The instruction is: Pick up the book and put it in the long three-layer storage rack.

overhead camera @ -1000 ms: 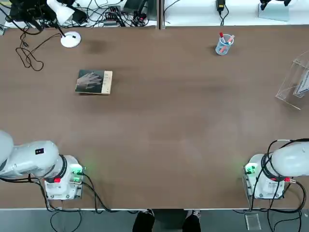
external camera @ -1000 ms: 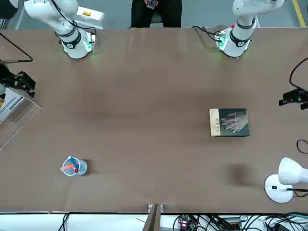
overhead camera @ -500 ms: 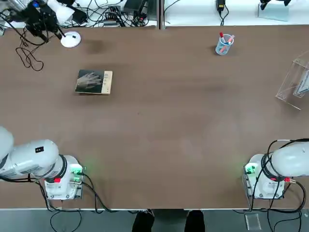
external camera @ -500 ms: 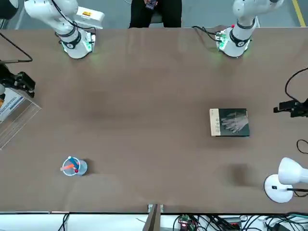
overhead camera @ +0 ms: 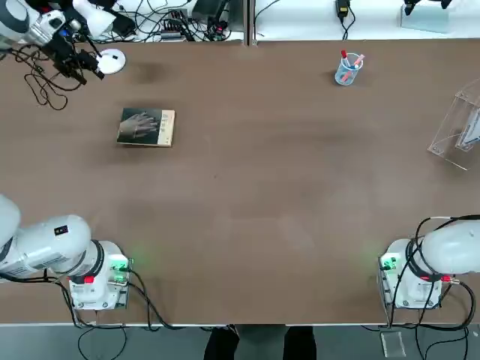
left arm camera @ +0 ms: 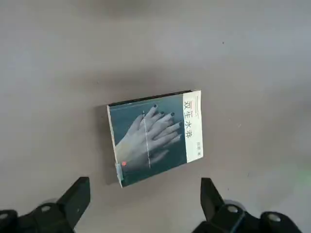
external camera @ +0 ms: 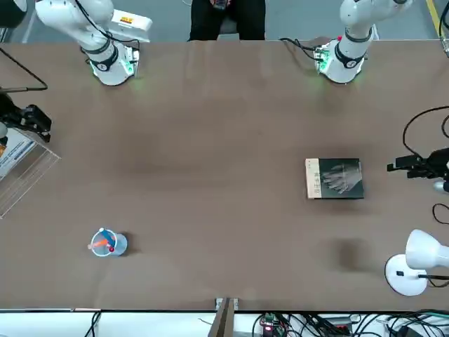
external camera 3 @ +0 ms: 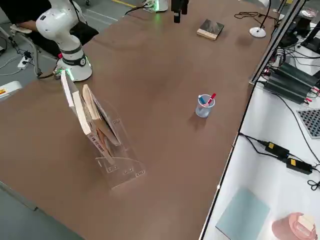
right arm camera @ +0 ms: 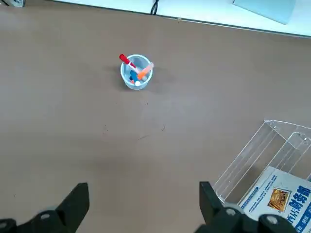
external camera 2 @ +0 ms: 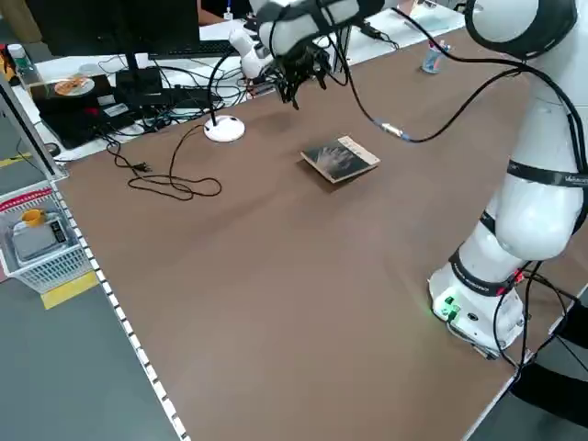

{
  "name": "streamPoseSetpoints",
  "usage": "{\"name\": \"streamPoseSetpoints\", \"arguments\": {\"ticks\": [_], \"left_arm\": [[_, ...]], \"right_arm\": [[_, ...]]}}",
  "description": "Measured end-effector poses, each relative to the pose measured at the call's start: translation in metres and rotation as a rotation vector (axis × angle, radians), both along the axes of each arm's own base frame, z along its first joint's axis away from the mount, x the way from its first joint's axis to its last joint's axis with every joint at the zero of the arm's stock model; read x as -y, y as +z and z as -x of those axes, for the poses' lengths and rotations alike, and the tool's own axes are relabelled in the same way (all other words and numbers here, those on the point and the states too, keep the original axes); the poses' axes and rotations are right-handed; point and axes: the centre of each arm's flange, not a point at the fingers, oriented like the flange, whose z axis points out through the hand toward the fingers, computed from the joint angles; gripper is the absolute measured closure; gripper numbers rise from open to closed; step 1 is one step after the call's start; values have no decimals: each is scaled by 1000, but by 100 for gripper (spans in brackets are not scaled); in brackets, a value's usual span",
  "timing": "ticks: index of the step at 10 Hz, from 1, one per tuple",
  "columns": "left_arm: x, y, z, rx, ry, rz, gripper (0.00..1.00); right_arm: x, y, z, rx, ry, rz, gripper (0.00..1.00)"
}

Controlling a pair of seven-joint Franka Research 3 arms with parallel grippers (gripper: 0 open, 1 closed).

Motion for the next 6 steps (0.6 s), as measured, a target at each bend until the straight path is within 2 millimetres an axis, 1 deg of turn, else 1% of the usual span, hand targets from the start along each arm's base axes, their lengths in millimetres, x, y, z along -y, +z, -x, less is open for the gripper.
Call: {"name": "streamPoseSetpoints", "arguments": {"ticks": [2,6], "left_arm": [[-6,-25,0,-4,-23,37,0],[-19,-85,1,-23,-61,117,0]], "right_arm": [[1,1,0,1,-2,0,0],[3,1,0,2,-5,0,0]]}}
